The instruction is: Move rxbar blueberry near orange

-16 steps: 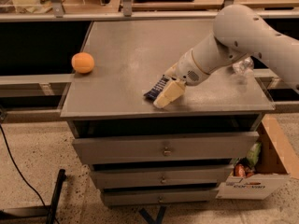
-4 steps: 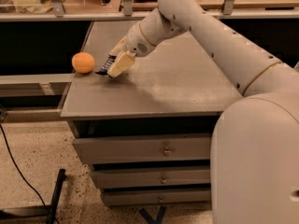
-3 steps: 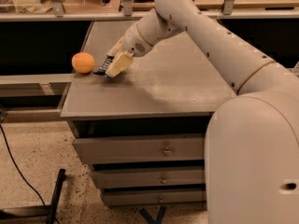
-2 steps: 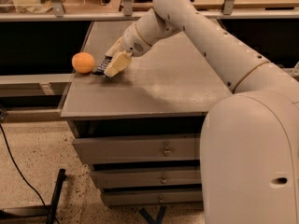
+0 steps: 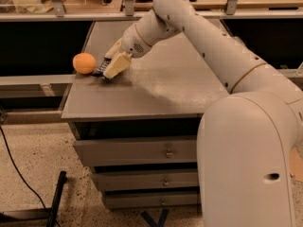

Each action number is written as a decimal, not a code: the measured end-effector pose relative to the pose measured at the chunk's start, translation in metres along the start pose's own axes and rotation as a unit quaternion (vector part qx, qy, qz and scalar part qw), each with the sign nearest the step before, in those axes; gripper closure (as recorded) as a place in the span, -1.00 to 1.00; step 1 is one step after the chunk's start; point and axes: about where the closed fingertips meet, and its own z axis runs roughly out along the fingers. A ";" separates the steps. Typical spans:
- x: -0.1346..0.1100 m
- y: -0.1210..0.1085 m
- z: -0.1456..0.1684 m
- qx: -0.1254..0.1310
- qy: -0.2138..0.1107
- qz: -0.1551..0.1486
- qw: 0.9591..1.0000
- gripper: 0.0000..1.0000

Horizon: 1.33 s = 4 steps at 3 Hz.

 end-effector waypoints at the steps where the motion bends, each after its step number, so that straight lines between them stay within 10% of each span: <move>1: 0.000 0.000 0.003 -0.007 -0.004 -0.001 1.000 -0.74; 4: 0.002 0.000 0.000 -0.013 0.022 -0.015 1.000 -1.00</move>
Offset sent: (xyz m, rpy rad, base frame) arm 0.0020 0.0009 0.0022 -0.0108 -0.0094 0.0229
